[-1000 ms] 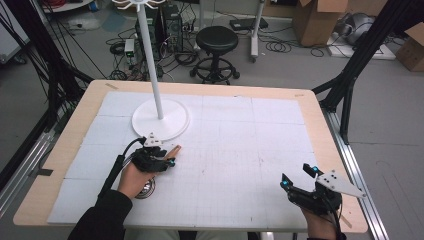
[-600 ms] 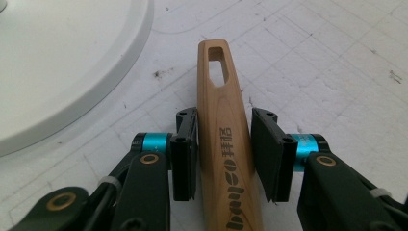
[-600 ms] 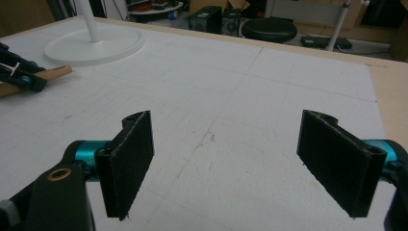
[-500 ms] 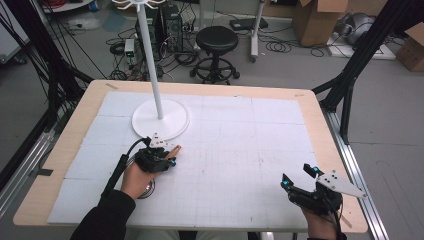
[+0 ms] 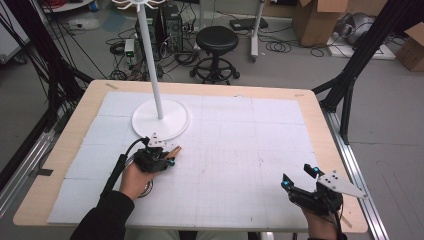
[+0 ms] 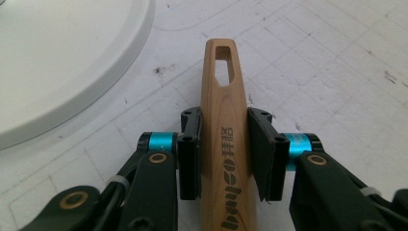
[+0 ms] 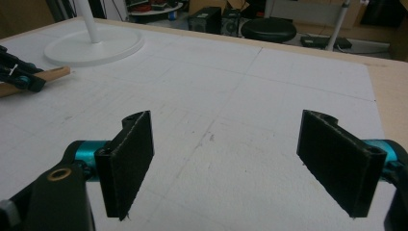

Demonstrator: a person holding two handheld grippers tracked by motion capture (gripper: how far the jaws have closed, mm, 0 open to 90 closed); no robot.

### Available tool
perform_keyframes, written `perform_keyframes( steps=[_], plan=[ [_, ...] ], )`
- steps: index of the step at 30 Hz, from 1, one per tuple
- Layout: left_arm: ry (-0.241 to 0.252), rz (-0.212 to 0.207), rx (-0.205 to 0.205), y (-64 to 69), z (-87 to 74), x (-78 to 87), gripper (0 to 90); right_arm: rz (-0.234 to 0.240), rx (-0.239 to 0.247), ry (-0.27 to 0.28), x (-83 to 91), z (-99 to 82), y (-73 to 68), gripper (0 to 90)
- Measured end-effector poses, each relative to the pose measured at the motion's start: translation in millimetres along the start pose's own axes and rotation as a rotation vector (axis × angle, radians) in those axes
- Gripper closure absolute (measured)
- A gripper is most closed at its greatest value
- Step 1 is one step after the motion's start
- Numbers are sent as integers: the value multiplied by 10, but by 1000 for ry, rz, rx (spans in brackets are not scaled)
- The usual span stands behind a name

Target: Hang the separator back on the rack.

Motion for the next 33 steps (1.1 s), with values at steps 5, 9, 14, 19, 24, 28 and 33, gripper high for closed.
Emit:
perform_keyframes(
  steps=[5, 9, 14, 19, 24, 28, 33],
  plan=[
    [28, -8, 0, 3, 20, 82, 674, 2, 3, 2, -3, 1, -1, 192],
    [96, -29, -3, 46, 62, 256, 674, 4, 3, 3, -2, 3, -7, 192],
    [200, -67, 1, 141, 119, 482, 674, 15, 0, 7, -5, 9, -22, 192],
    [284, -110, 17, 209, 138, 643, 674, 45, 5, 23, -1, 32, -59, 192],
    [406, -213, 19, 271, 98, 863, 673, 158, -12, 62, 8, 104, -162, 192],
    [459, -254, 22, 285, 69, 984, 674, 259, -10, 63, -15, 156, -283, 192],
    [526, -309, 8, 327, 90, 1131, 674, 439, -28, 64, -62, 228, -499, 192]
  ],
)
Point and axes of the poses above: each handheld gripper's, and its own axes: x roughly backward along the jaws, z roughly out of its top, y roughly to its right, the point moved 4 cm from there along -x, roughly forward along the jaws, and after that the axes turned 1 degree about -x, right-handed, at the moved point
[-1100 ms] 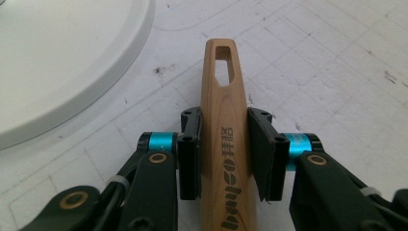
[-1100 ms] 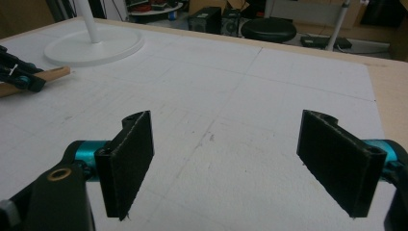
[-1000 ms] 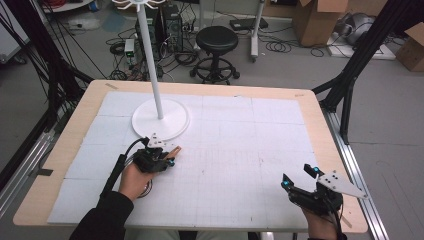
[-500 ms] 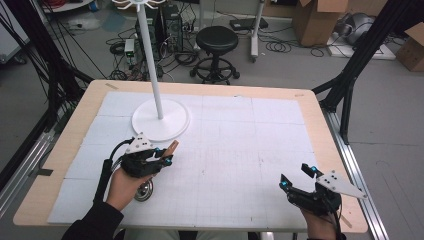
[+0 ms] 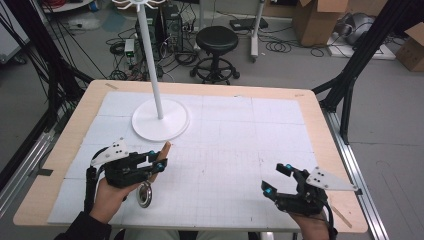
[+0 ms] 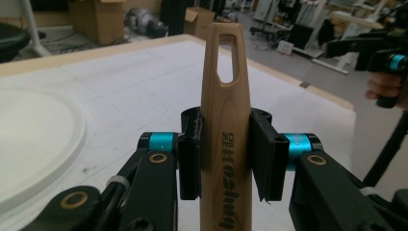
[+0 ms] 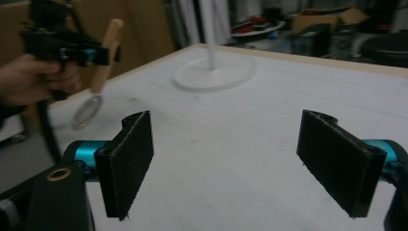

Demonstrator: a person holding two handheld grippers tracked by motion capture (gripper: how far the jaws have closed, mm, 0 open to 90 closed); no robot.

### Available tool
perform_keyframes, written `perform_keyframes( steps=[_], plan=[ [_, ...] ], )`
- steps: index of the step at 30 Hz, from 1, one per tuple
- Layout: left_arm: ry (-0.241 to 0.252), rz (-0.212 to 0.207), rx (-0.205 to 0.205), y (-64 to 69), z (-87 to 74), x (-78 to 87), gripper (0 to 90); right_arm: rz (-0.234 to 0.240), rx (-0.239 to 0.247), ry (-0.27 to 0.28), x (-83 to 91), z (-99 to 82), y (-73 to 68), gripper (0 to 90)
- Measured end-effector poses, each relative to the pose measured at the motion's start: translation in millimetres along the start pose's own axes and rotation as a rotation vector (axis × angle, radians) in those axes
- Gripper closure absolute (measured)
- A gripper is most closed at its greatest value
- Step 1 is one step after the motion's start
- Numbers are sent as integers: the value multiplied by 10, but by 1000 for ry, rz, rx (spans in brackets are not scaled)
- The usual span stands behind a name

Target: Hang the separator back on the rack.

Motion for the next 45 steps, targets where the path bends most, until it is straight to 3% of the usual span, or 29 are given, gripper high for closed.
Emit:
perform_keyframes(
  steps=[4, 5, 7, 8, 9, 11, 12, 13, 16, 17, 20, 24, 25, 28, 31, 35, 40, 45],
  plan=[
    [24, -31, -25, 76, 52, 18, 674, 133, 22, 8, -164, 89, -224, 192],
    [34, -63, -39, 133, 80, 15, 674, 163, 32, 15, -201, 122, -276, 192],
    [39, -86, -59, 196, 94, 3, 674, 215, 57, 26, -270, 189, -378, 193],
    [39, -86, -59, 196, 94, 3, 674, 215, 57, 26, -270, 189, -378, 193],
    [38, -117, -68, 263, 95, -18, 674, 262, 79, 21, -331, 244, -479, 220],
    [40, -133, -72, 299, 93, -31, 674, 281, 92, 23, -363, 267, -521, 229],
    [42, -147, -79, 333, 89, -42, 674, 318, 106, 20, -428, 304, -591, 235],
    [49, -179, -79, 396, 88, -63, 674, 339, 105, 16, -459, 317, -624, 243],
    [60, -213, -79, 459, 90, -84, 674, 405, 107, 23, -554, 349, -701, 274],
    [70, -247, -80, 524, 92, -107, 674, 429, 104, 23, -584, 356, -727, 285],
    [73, -297, -92, 622, 96, -142, 674, 482, 111, 22, -678, 386, -796, 315],
    [73, -335, -103, 701, 98, -164, 673, 516, 125, 21, -754, 438, -874, 346],
    [77, -353, -110, 735, 99, -169, 674, 552, 132, 40, -795, 497, -928, 371],
    [84, -371, -110, 761, 107, -167, 673, 584, 153, 40, -842, 546, -987, 413],
    [95, -412, -112, 808, 125, -161, 673, 624, 156, 43, -900, 559, -1030, 435],
    [94, -433, -109, 831, 122, -170, 673, 657, 154, 42, -959, 556, -1064, 462],
    [87, -462, -116, 855, 111, -176, 673, 733, 167, 54, -1021, 567, -1120, 607],
    [91, -484, -116, 869, 113, -174, 673, 765, 178, 62, -1021, 573, -1134, 687]
  ],
)
Point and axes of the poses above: each handheld gripper's, and its own axes: x roughly backward along the jaws, z roughly out of its top, y roughly to its right, the point moved 4 cm from there along -x, roughly forward along the jaws, and after that the axes turned 1 degree about -x, right-handed, at the moved point
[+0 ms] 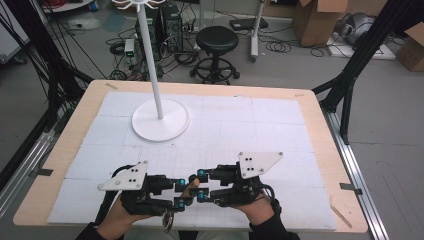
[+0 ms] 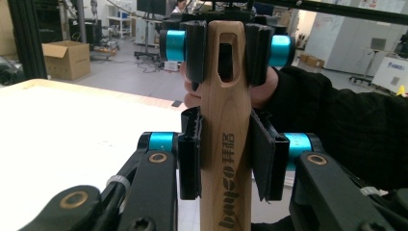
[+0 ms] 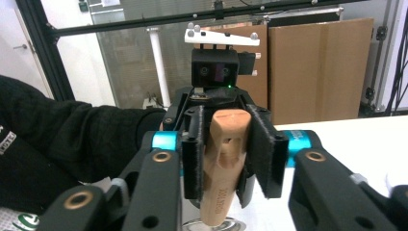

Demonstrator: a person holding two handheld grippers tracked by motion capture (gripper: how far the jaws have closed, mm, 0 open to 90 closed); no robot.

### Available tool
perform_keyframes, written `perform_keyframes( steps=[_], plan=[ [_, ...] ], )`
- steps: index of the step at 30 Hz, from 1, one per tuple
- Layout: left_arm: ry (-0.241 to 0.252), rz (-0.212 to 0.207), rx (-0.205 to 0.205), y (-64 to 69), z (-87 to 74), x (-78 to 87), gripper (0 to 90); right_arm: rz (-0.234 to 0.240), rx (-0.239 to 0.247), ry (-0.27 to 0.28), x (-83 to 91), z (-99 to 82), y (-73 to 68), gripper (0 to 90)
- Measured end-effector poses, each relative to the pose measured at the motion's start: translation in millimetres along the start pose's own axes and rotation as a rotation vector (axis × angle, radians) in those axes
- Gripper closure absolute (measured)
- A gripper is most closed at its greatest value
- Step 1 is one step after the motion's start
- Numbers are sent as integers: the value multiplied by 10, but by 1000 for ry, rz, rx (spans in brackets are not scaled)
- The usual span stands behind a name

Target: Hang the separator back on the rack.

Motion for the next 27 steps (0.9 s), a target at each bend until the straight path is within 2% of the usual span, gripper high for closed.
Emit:
perform_keyframes(
  steps=[5, 13, 19, 20, 22, 23, 27],
  plan=[
    [2, -12, 0, 8, 0, -6, 673, 16, -3, 4, 7, 1, -8, 697],
    [2, -19, -2, 5, 0, -3, 673, -20, -12, 0, -5, 19, -46, 709],
    [20, -31, 20, -10, 12, 14, 659, -50, -11, -27, -49, 86, -79, 711],
    [19, -28, 25, -12, 13, 15, 626, -62, -8, -34, -61, 100, -87, 711],
    [13, 11, 35, -36, 13, 14, 520, -79, -5, -44, -83, 126, -95, 711],
    [13, 11, 35, -36, 13, 14, 497, -90, -7, -43, -86, 136, -95, 711],
    [-2, 60, 46, -76, -5, 26, 428, -154, -14, -66, -84, 156, -91, 711]
  ],
)
Point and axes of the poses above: each handheld gripper's, and its own axes: x roughly backward along the jaws, z roughly out of its top, y roughly to its right, the point moved 4 cm from there along -x, roughly forward along the jaws, and after that the axes turned 1 degree about -x, right-handed, at the moved point
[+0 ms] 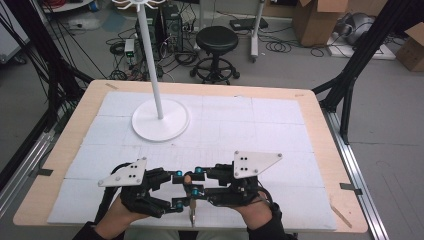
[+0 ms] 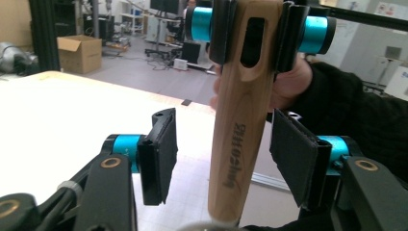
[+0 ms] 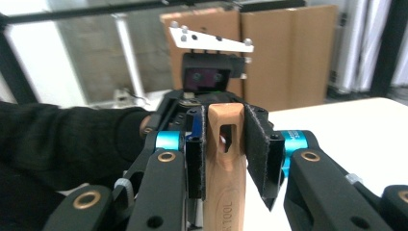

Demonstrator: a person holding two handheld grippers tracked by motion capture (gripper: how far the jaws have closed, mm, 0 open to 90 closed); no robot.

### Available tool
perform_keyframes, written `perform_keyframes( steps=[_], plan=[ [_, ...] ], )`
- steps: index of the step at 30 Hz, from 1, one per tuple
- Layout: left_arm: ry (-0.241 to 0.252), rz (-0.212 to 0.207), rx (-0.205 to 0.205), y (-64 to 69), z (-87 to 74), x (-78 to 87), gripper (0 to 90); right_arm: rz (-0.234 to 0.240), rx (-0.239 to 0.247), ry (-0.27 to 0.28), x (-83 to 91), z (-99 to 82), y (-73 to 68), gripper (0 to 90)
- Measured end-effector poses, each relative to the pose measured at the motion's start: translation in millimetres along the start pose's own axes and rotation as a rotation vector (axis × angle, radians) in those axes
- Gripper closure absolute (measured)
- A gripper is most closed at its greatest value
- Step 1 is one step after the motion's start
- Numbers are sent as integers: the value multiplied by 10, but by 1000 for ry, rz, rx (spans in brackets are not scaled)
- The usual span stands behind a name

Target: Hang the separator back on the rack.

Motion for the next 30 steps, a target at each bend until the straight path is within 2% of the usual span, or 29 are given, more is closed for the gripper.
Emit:
perform_keyframes(
  steps=[3, 4, 5, 7, 13, 15, 16, 17, 18, 19, 20, 22, 27, 30],
  plan=[
    [-16, 30, -5, -20, -15, -1, 403, -55, -1, -8, 11, 28, 1, 712],
    [-18, 39, -5, -22, -19, -4, 403, -55, -1, -8, 11, 28, 1, 712],
    [-21, 51, -8, -26, -23, -6, 396, -84, -8, -11, 19, 51, 3, 712],
    [-32, 68, -18, -33, -31, -8, 390, -112, -21, -3, 19, 79, -1, 712],
    [-60, 116, -28, -37, -65, -38, 389, -209, -29, -6, -12, 157, -23, 711],
    [-77, 152, -33, -51, -90, -55, 393, -241, -32, -8, -24, 186, -39, 711],
    [-77, 152, -33, -51, -90, -55, 394, -241, -32, -8, -24, 186, -39, 711],
    [-84, 177, -30, -62, -107, -60, 395, -273, -30, -13, -33, 213, -51, 711],
    [-83, 185, -30, -65, -113, -63, 399, -288, -30, -14, -35, 224, -54, 711],
    [-83, 185, -30, -65, -113, -63, 403, -288, -30, -14, -35, 224, -54, 711],
    [-85, 198, -31, -62, -121, -74, 407, -321, -40, -9, -38, 231, -58, 711],
    [-85, 211, -28, -53, -125, -88, 420, -340, -53, -3, -38, 222, -50, 711],
    [-99, 222, -24, -49, -138, -107, 475, -345, -71, 2, -54, 208, -48, 710],
    [-105, 222, -23, -52, -141, -102, 553, -351, -77, 9, -66, 206, -48, 710]
  ],
)
Point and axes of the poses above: each handheld gripper's, and its own axes: x roughly backward along the jaws, z roughly out of its top, y roughly to its right, the point moved 4 cm from there along -x, roughly forward along the jaws, and after that the axes turned 1 degree about -x, right-handed, at the moved point
